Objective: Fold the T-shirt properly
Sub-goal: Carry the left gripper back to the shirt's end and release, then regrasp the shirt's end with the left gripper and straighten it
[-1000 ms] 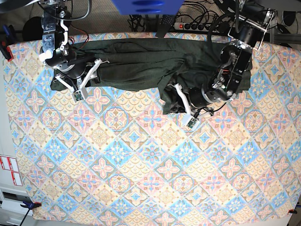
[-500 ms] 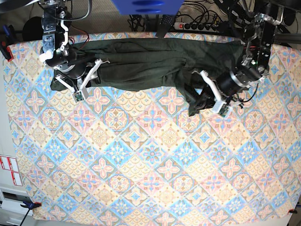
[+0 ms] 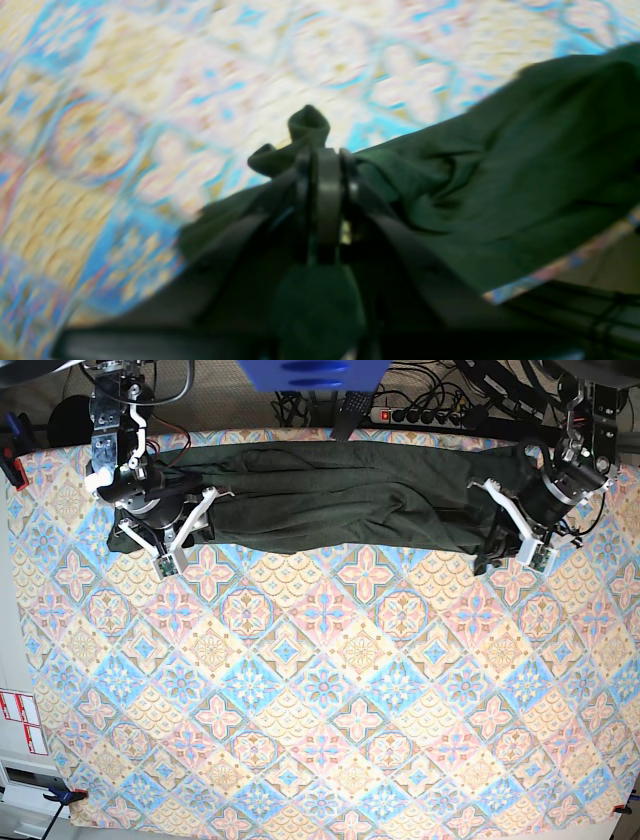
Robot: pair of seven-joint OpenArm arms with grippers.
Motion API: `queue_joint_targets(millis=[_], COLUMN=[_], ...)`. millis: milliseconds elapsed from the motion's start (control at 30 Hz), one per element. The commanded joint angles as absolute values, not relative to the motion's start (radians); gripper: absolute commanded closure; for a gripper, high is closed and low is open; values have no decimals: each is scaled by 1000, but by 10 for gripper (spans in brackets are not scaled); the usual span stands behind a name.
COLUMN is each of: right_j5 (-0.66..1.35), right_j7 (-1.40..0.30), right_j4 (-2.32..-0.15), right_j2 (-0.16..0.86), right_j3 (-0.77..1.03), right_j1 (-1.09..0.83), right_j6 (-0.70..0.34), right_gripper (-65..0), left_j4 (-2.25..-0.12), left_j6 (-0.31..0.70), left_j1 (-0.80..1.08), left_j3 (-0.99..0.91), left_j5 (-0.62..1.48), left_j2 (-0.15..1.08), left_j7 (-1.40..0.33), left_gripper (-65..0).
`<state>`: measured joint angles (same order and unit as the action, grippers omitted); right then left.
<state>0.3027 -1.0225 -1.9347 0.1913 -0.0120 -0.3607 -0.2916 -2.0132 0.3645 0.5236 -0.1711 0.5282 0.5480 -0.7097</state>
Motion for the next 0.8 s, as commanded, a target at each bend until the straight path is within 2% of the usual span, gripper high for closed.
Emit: queue_joint_targets(millis=[0,433,567,767], right_j5=[312,312,312,312], right_j7=[-1007,-1007,-1007,-1009], right_j4=[-1951,-1951,-1951,-1951], right_j2=[197,197,197,197], right_j3=[-7,-7,-7,-7], right_j1=[-355,-354,-354,-354], right_j6=[-294,-294,-294,-294], right_gripper=[-196,-196,-196,-196], left_j4=[-2028,-1883,-1877,-1851], left_j6=[369,366,361,360], left_j1=[535,564,593,591], left_j3=[-206,-213,-216,-217], left_j5=[533,529,469,387], left_j2=[559,588,599,599], left_j7=[-687,-688,-688,-688], left_gripper=[0,-2,-83,-281])
